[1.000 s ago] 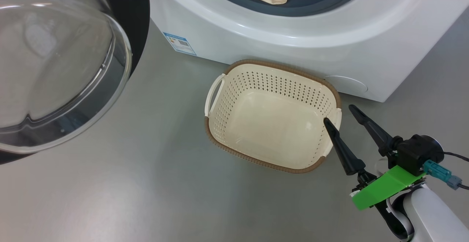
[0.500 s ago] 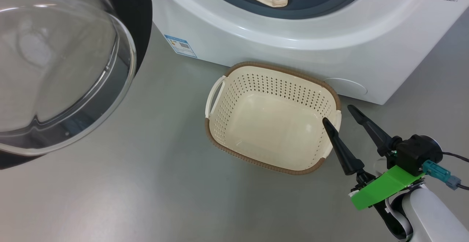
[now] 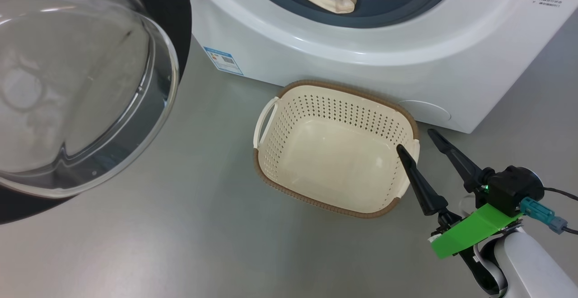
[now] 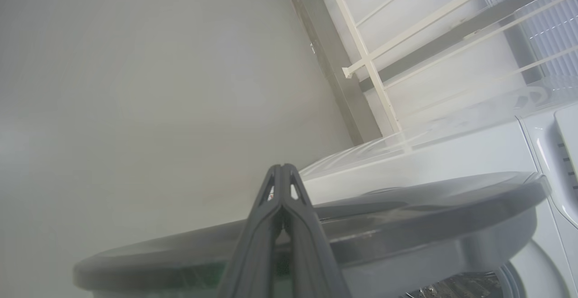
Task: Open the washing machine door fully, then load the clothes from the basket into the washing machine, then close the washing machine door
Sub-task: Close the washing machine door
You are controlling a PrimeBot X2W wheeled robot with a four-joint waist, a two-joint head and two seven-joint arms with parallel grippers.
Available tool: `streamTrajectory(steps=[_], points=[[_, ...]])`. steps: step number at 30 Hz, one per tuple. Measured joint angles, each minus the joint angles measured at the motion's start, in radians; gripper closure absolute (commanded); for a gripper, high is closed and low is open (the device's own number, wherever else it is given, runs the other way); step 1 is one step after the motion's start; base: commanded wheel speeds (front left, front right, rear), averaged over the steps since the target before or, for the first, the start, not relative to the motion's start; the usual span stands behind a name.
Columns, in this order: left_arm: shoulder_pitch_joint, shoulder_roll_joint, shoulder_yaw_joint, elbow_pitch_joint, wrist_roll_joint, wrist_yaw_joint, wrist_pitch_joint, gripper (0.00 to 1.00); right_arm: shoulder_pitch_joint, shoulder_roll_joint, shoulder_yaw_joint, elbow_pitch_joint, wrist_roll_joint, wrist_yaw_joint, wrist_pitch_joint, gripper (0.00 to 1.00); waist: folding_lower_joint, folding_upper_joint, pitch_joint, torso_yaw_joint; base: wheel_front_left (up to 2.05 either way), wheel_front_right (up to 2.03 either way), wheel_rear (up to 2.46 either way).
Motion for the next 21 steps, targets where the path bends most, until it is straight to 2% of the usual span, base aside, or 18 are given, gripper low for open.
streamTrajectory(steps=[7, 21], points=[[-0.027, -0.004, -0.034, 0.031, 0.000, -0.042, 0.074, 1.00, 0.002, 0.011, -0.006, 0.001, 0.000, 0.000, 0.000, 0.00, 0.0000, 0.0000, -0.026, 0.007, 0.00, 0.00, 0.00], [-0.031, -0.014, -0.063, 0.034, -0.002, -0.077, 0.151, 1.00, 0.031, 0.023, -0.030, 0.001, 0.000, 0.000, 0.000, 0.00, 0.0000, 0.0000, -0.070, 0.011, 0.00, 0.00, 0.00]])
